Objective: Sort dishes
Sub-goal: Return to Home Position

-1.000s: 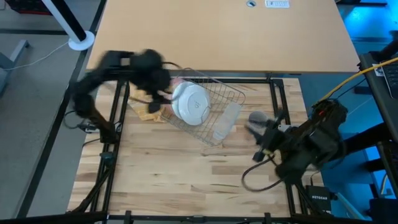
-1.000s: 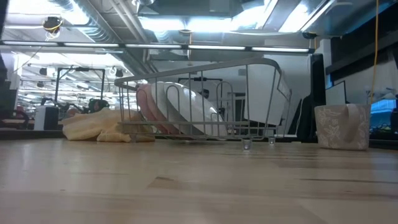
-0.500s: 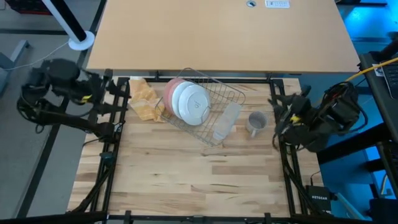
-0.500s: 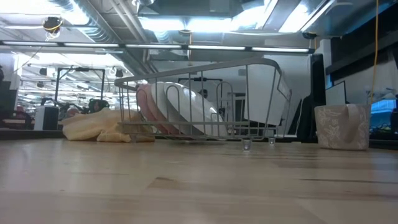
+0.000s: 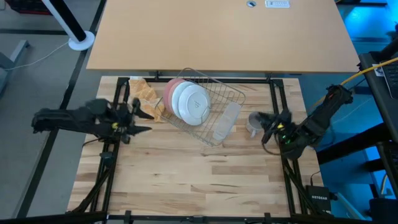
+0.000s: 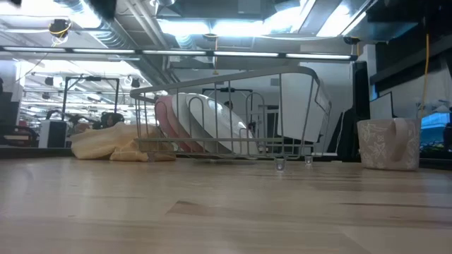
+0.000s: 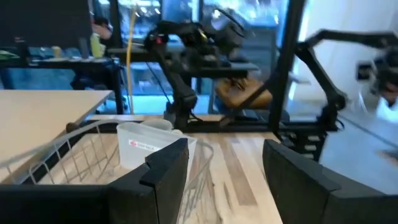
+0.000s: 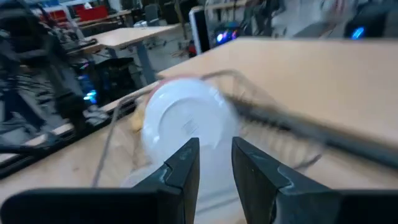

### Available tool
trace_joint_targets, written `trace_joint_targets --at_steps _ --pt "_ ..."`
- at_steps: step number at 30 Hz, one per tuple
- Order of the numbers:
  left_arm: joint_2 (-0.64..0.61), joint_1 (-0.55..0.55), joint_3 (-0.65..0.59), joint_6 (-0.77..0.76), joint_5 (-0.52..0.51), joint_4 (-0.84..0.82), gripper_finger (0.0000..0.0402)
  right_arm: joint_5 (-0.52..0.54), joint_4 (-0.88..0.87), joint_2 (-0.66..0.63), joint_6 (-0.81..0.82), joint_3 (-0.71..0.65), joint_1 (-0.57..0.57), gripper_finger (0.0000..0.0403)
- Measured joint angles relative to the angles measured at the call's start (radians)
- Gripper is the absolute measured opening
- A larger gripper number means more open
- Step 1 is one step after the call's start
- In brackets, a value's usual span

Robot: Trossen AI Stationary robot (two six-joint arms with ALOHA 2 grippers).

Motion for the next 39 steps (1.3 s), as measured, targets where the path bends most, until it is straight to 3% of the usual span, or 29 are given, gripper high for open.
trace_joint_targets --at_steps 4,8,17,23,28,31,33,36,39 --pt "-0.061 0.01 -0.224 -0.089 -0.053 0.251 0.0196 -0.049 0.269 0.006 -0.002 -0.139 0.0 0.0097" --pt "-0.152 0.023 -0.342 -0.132 -0.074 0.322 0.0196 -0.136 0.483 0.008 -0.061 -0.231 0.0 0.0097" --pt "-0.406 0.047 -0.432 -0.123 -0.147 0.247 0.0196 -0.44 0.913 0.005 -0.604 -0.303 0.0 0.0097" --pt "-0.462 0.053 -0.433 -0.177 -0.192 0.131 0.0196 -0.591 0.936 -0.056 -0.76 -0.303 0.0 0.0097" --pt "-0.464 0.053 -0.432 -0.197 -0.357 0.057 0.0196 -0.827 1.0 -0.156 -0.972 -0.303 0.0 0.0097" --pt "-0.464 0.054 -0.432 -0.266 -0.451 -0.017 0.0196 -0.814 0.973 -0.218 -1.069 -0.303 -0.001 0.0097" --pt "-0.463 0.053 -0.432 -0.308 -0.461 -0.07 0.0196 -0.775 0.926 -0.264 -1.102 -0.303 -0.002 0.0097" --pt "-0.461 0.053 -0.432 -0.411 -0.461 -0.141 0.0196 -0.74 0.813 -0.345 -1.08 -0.303 -0.022 0.0097" --pt "-0.461 0.053 -0.432 -0.499 -0.462 -0.206 0.0196 -0.78 0.724 -0.424 -1.018 -0.303 -0.051 0.0097"
